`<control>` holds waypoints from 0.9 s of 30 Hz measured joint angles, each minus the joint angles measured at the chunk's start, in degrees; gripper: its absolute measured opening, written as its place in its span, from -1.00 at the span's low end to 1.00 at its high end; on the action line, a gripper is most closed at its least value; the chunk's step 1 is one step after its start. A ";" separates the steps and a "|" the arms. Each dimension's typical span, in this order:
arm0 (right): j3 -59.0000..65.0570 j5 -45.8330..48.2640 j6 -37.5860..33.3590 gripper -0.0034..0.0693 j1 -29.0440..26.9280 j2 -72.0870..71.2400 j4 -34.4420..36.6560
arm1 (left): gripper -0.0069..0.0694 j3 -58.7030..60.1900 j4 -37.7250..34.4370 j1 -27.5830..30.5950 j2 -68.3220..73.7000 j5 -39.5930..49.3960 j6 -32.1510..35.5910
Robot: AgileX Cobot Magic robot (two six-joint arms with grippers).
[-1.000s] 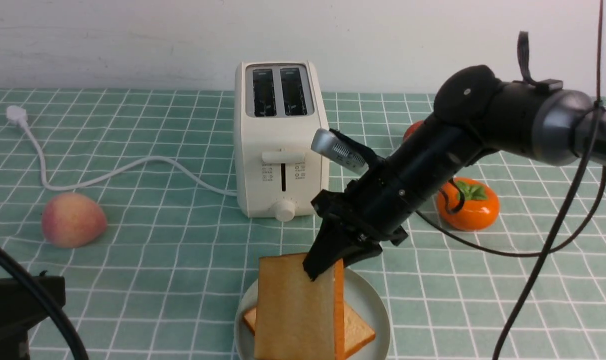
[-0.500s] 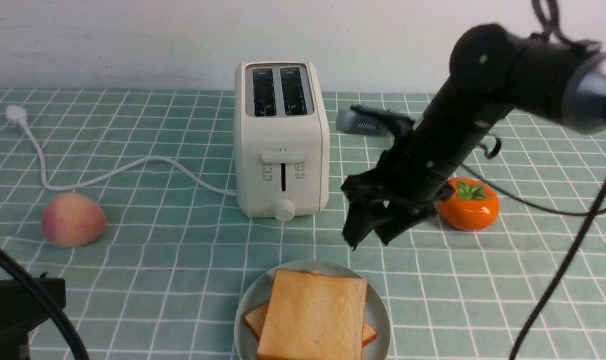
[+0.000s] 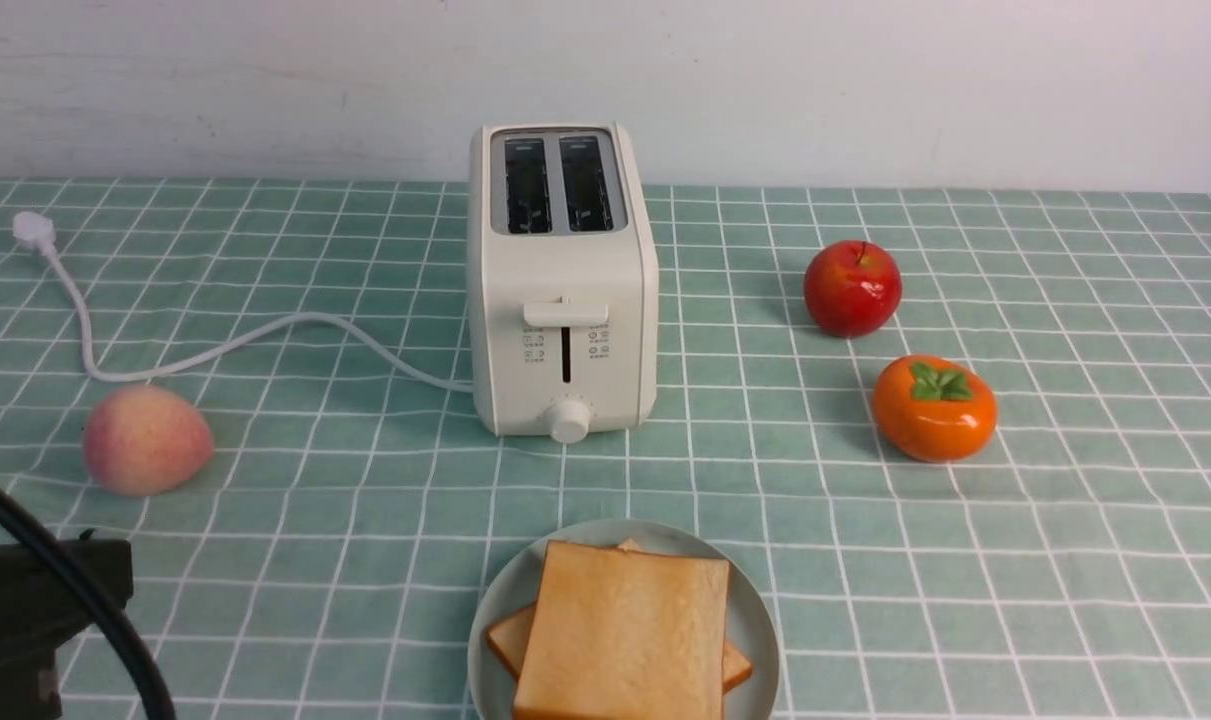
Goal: Take toasted bread from bread machine on blue coffee table place on plate.
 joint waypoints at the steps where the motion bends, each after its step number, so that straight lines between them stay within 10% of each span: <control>1: 3.54 -2.85 0.36 -0.95 0.00 -4.00 -0.79 | -0.86 0.00 -0.01 0.00 0.00 -0.77 0.00; 15: 53.59 -41.69 24.45 -0.91 0.00 -51.20 -29.14 | -0.86 0.00 -2.74 0.00 0.00 -6.67 0.00; 27: 56.94 -43.31 39.57 -0.86 -0.11 -52.00 -36.27 | -0.86 13.45 -5.44 0.00 -14.11 -13.10 3.75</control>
